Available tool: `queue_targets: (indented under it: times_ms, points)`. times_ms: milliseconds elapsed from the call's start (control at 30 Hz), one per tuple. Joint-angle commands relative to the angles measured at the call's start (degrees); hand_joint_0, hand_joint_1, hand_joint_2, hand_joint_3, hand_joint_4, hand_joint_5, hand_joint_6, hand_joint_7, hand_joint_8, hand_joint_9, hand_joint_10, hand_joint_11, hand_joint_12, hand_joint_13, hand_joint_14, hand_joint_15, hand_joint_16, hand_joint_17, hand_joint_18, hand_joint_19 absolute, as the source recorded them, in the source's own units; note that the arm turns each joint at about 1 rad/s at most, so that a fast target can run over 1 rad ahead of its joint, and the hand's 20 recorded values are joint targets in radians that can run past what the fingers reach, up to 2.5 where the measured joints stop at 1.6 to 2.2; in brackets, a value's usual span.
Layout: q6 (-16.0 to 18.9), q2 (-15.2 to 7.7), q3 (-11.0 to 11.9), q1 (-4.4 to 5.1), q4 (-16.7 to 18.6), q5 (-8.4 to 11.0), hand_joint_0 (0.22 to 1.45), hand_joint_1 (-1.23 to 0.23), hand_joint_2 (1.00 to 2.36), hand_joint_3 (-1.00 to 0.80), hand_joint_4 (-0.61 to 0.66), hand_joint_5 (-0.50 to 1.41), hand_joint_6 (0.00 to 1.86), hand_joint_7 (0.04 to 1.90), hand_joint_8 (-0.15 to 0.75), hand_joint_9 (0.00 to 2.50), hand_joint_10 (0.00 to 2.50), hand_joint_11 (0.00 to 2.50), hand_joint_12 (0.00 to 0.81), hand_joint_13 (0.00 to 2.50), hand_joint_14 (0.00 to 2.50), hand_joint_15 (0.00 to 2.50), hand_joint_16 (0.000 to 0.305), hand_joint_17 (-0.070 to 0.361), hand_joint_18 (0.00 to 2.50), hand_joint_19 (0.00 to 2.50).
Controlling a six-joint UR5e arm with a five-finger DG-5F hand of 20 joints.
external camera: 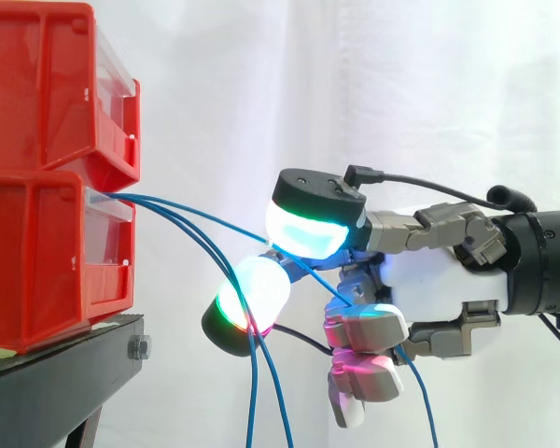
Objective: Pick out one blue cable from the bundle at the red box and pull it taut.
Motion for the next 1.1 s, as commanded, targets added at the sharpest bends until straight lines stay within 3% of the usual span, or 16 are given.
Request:
queue_targets:
  times_ms: [0, 267, 433, 1067]
  points:
    - [-0.05, 0.03, 0.0, -0.05, -0.19, 0.11, 0.6, -0.51, 1.02, -0.3, 0.05, -0.17, 0.95, 0.61, 0.237, 1.34, 0.01, 1.26, 0.335, 1.25, 0.02, 1.03, 0.039, 0.088, 0.82, 0.78]
    - [-0.13, 0.12, 0.0, -0.05, -0.11, 0.11, 0.56, -0.5, 1.0, -0.49, 0.08, -0.17, 0.93, 0.6, 0.243, 1.33, 0.01, 1.26, 0.347, 1.26, 0.02, 1.02, 0.041, 0.093, 0.82, 0.8]
    - [0.13, 0.56, 0.18, -0.14, -0.02, 0.19, 0.55, -0.47, 1.0, -0.5, 0.07, -0.17, 0.93, 0.6, 0.244, 1.33, 0.01, 1.25, 0.351, 1.26, 0.02, 1.03, 0.043, 0.096, 0.82, 0.79]
    - [1.71, 0.65, 1.32, -0.85, -0.28, 0.37, 0.59, -0.55, 1.02, -0.27, 0.05, -0.17, 0.95, 0.63, 0.231, 1.31, 0.01, 1.25, 0.337, 1.25, 0.03, 1.04, 0.046, 0.103, 0.84, 0.8]
